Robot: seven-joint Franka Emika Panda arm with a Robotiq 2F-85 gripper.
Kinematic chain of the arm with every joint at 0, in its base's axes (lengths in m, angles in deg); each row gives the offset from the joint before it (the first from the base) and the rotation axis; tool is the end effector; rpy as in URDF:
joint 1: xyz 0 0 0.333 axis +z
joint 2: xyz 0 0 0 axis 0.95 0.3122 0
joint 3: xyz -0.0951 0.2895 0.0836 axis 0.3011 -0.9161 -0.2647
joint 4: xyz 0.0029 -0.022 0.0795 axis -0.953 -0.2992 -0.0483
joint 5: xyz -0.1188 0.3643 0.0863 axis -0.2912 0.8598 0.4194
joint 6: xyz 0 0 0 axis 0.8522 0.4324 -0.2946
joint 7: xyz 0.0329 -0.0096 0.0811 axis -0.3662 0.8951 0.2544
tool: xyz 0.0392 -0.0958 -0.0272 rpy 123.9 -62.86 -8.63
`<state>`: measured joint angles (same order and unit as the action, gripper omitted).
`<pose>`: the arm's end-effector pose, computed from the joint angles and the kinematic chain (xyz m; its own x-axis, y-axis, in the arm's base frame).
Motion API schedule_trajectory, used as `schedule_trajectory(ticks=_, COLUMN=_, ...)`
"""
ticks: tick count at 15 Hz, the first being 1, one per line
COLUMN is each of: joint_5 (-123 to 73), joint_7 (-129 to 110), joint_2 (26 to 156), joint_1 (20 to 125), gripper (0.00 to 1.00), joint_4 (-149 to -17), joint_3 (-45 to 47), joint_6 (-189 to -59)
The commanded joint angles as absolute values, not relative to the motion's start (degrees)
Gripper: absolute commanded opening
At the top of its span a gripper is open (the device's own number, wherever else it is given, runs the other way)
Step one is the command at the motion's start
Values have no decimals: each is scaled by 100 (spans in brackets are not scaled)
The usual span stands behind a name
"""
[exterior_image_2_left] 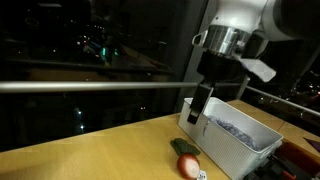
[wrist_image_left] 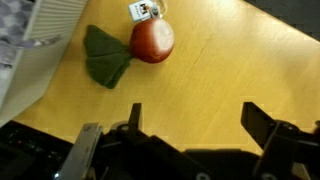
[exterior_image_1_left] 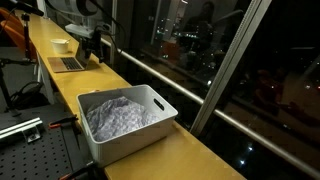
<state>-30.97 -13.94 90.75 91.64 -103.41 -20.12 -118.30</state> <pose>0.4899 0.3559 0.3364 0.8347 0.5504 0.0187 0.5495 -0.8346 0.0386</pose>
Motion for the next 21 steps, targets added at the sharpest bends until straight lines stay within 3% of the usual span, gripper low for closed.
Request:
schedule_trajectory(ticks=1, joint_5=-3126, joint_7=-1321, joint_2=10156, joint_1=9443, gripper=100, joint_4=-9658, joint_3=-1953, joint_6=-12102)
schedule_trajectory(ticks=6, joint_5=-3224, joint_7=-1351, joint_2=10876, joint_1=9704, gripper=100, joint_4=-9264, joint_3=-1708, joint_6=-11973)
schedule_trajectory(ticks=13, joint_5=-3440, joint_7=-1292, joint_2=10095, joint_1=9519, gripper=100, joint_4=-10064, joint_3=-1383, joint_6=-12027)
schedule_trajectory(ticks=21, joint_5=-3466, joint_7=-1062, joint_2=10687, joint_1=9257, gripper=100, joint_4=-10248, joint_3=-1305, joint_6=-12355)
